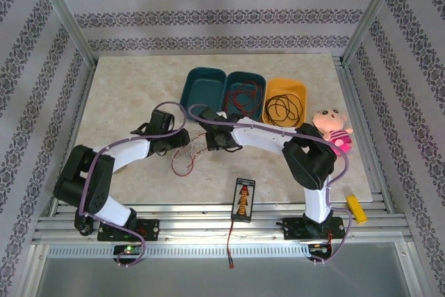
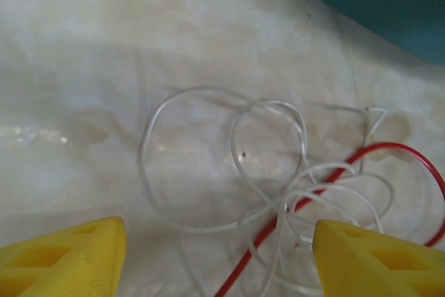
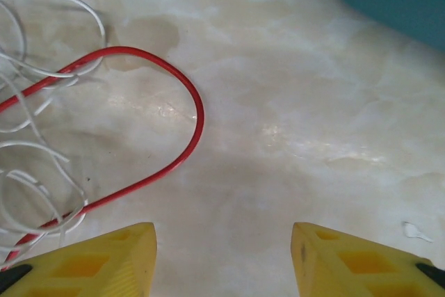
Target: Untangle the cables
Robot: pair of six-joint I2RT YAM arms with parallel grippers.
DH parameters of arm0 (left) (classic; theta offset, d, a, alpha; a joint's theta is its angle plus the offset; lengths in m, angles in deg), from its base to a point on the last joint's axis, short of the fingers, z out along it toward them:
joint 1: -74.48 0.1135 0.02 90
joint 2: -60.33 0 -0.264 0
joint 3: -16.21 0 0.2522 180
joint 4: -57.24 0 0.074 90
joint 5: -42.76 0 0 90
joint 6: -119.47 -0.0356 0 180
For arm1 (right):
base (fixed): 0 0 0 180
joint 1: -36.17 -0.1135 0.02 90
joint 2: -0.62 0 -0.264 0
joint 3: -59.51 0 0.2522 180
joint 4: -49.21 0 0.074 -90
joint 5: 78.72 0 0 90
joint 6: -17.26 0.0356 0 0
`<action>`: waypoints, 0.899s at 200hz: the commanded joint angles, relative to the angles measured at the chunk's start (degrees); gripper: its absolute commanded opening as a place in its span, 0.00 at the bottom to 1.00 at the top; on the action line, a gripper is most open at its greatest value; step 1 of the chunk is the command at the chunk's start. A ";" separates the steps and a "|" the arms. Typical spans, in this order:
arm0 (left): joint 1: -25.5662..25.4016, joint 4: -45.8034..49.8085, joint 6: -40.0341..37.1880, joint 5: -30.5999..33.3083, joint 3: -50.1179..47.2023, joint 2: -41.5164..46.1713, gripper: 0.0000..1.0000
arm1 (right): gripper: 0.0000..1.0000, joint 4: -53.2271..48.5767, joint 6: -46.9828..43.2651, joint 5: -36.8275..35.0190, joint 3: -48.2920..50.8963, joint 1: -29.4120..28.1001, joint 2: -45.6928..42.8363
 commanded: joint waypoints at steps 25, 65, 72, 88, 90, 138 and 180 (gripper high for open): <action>1.21 -1.62 -1.26 0.76 3.70 -5.26 0.67 | 0.51 3.75 3.98 1.57 -1.58 0.14 2.48; 1.48 -1.82 -0.86 0.23 4.48 -8.16 0.51 | 0.50 5.65 4.18 2.23 -2.01 1.11 4.46; 1.52 -1.98 -0.77 0.06 4.39 -8.43 0.48 | 0.49 5.79 4.00 2.35 -2.37 1.28 4.97; 1.51 -2.49 -0.55 -0.47 4.10 -8.77 0.40 | 0.48 5.59 3.71 2.23 -3.42 1.50 6.38; 1.52 -2.52 -0.56 -0.51 4.08 -8.74 0.39 | 0.48 5.55 3.66 2.22 -3.53 1.59 6.55; 1.45 -2.96 -0.16 -1.67 3.05 -8.70 0.18 | 0.39 5.65 3.73 2.64 -3.95 2.43 9.09; 1.52 -4.68 0.81 -3.23 1.56 -7.52 0.06 | 0.30 5.67 1.81 2.92 -3.47 1.82 8.80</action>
